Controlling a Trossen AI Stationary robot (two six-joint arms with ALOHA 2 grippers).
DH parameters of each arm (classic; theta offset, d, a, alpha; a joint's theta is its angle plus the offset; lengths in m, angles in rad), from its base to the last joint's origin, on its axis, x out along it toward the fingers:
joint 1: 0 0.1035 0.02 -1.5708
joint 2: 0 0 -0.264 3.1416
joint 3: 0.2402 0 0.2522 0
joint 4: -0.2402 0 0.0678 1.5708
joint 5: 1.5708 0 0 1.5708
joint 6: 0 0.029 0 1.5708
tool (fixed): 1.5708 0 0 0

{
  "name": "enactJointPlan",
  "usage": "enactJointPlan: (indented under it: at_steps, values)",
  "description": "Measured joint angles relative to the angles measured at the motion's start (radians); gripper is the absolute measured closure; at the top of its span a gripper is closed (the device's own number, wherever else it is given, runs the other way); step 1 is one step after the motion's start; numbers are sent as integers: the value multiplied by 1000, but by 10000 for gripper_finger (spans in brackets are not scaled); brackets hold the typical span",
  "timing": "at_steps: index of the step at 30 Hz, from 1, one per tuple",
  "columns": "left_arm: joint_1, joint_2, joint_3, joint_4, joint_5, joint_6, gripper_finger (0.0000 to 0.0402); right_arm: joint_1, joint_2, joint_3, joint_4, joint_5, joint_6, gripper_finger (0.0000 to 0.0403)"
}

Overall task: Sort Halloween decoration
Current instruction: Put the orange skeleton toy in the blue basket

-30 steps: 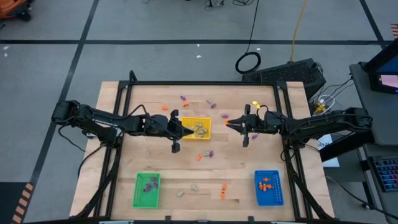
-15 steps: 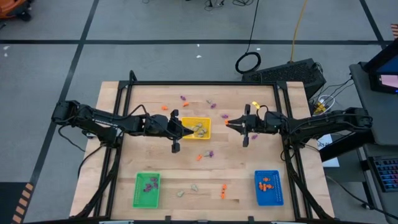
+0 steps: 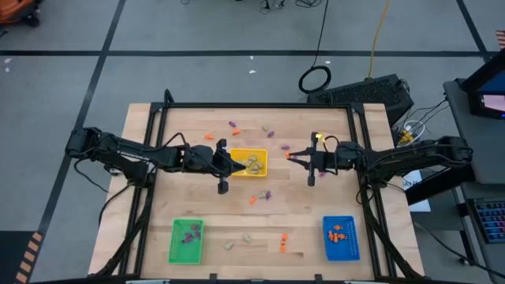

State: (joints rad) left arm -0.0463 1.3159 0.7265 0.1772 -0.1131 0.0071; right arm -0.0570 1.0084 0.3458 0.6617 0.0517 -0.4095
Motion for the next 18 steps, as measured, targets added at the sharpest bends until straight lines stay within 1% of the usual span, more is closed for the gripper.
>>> enactJointPlan:
  at_steps: [3, 7, 11, 18]
  values:
    - [0, 0, 0, 0, 0, 0, 402, 0, 0, 0, 0, 0, -70, 376]
    - [0, 0, 0, 0, 0, 0, 402, 0, 0, 0, 0, 0, -75, 376]
    - [0, 0, 0, 0, 0, 0, 402, 0, 0, 0, 0, 0, -44, 376]
    - [0, 0, 0, 0, 0, 0, 402, 0, 0, 0, 1, 0, 64, 376]
